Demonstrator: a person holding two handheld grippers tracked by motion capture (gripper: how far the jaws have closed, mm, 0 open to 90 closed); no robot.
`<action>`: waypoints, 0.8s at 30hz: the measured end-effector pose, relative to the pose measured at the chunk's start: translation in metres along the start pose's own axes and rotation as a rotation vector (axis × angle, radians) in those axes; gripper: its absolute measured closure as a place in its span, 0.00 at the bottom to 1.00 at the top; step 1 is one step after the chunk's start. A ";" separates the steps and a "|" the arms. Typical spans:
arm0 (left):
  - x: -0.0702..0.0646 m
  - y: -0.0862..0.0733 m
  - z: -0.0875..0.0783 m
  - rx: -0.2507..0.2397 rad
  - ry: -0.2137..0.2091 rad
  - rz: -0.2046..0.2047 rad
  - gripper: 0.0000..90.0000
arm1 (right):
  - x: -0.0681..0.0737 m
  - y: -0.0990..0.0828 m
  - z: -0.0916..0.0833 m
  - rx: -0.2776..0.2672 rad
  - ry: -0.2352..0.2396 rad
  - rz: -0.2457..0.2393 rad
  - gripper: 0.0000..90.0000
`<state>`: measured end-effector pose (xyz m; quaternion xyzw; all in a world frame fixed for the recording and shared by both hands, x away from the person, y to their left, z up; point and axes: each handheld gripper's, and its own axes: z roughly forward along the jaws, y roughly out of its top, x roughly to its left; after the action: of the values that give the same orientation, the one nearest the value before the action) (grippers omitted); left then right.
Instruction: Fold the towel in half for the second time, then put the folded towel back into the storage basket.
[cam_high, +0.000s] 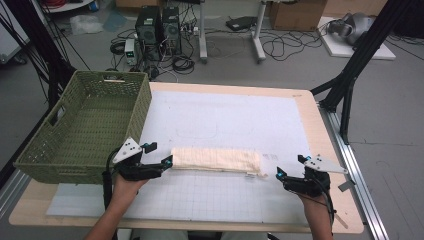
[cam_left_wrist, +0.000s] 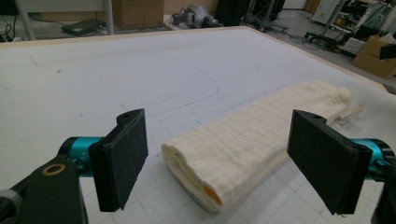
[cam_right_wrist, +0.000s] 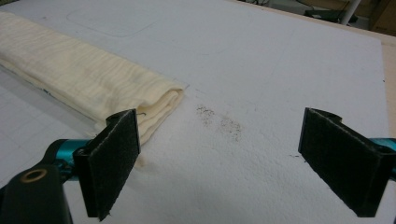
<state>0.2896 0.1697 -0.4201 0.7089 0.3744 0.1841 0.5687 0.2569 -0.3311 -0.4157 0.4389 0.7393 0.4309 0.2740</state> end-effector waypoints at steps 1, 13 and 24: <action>0.000 0.000 0.000 0.002 0.003 0.001 0.23 | 0.000 0.000 0.001 -0.002 0.003 -0.002 0.13; 0.003 -0.004 0.005 0.047 -0.010 -0.029 0.24 | 0.001 0.000 0.000 0.000 0.006 0.001 0.13; 0.004 -0.005 0.018 0.083 0.074 -0.025 0.19 | 0.002 0.000 0.005 0.011 0.012 -0.005 0.13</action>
<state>0.3028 0.1610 -0.4304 0.7197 0.4116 0.1874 0.5268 0.2601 -0.3274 -0.4187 0.4362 0.7444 0.4286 0.2682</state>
